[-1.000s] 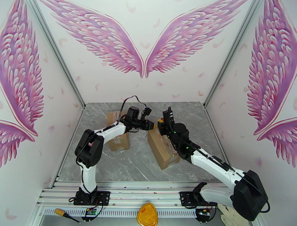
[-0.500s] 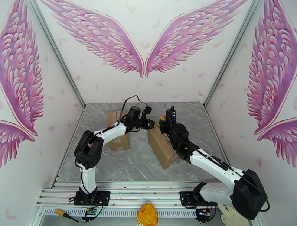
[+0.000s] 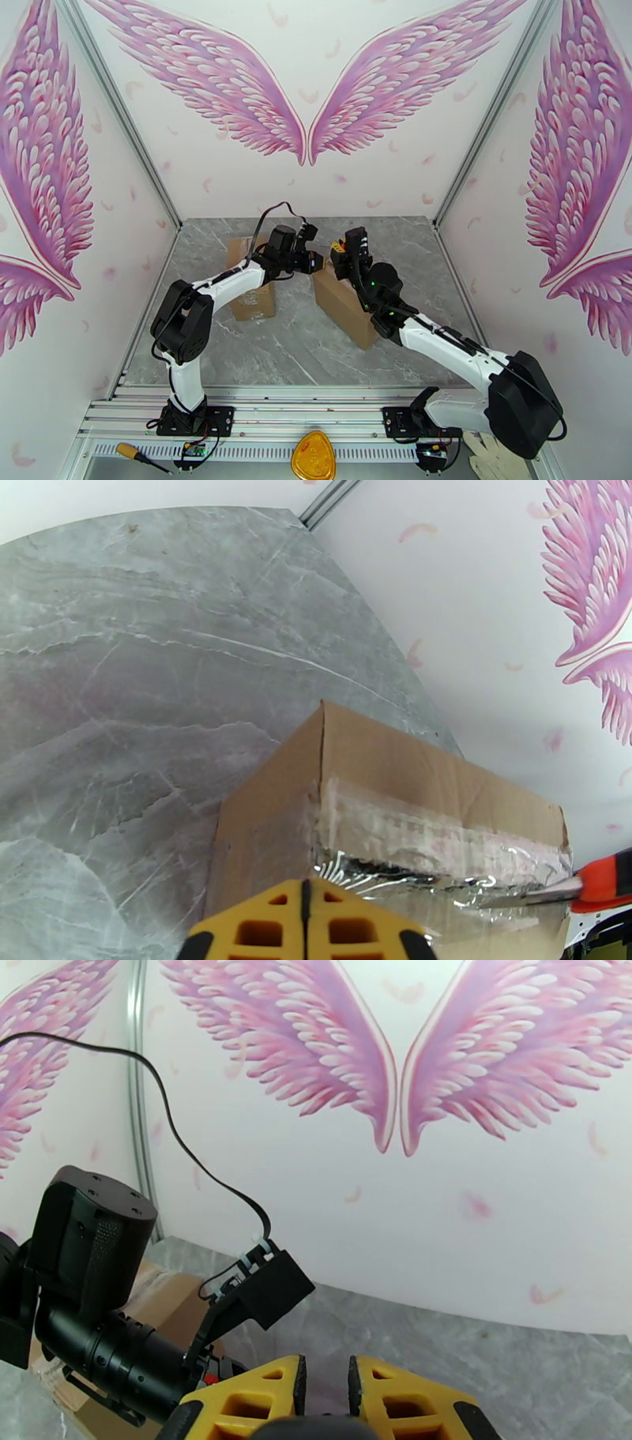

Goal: Unpack the express box

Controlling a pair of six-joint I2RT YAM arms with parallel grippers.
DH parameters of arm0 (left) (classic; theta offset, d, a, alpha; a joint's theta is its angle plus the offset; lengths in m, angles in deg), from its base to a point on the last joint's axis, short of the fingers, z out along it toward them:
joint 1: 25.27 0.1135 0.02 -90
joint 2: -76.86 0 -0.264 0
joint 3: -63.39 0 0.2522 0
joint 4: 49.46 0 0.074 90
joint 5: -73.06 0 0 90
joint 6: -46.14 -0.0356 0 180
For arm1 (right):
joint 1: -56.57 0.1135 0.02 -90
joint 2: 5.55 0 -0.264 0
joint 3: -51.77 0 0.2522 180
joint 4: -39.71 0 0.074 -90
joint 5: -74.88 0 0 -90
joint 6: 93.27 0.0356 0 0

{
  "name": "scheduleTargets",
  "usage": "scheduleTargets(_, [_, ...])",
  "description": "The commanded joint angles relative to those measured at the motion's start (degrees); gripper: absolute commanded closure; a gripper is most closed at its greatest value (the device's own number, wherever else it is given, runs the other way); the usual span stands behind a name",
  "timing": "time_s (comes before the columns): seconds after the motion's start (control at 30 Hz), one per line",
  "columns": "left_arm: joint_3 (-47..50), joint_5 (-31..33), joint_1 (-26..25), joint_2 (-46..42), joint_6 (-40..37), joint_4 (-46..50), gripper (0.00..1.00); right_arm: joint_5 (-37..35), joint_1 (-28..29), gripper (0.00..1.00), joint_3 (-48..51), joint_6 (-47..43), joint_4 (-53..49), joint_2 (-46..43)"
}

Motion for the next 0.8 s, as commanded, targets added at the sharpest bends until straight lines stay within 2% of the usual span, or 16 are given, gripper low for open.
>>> scheduleTargets(0.0, [1.2,3.1,1.4,-3.4,-1.2,3.1,1.0,4.1,0.5,1.0,-2.9,-2.5,2.1,0.9])
scheduleTargets(0.3, [-1.2,1.1,1.8,-2.7,-1.3,3.9,1.0,3.6,0.1,1.0,-0.3,-4.6,-1.2,-1.1])
scheduleTargets(0.77, [-2.2,1.7,1.9,0.0,-4.3,7.8,1.0,5.3,-1.4,1.0,-1.7,-7.2,1.6,5.2])
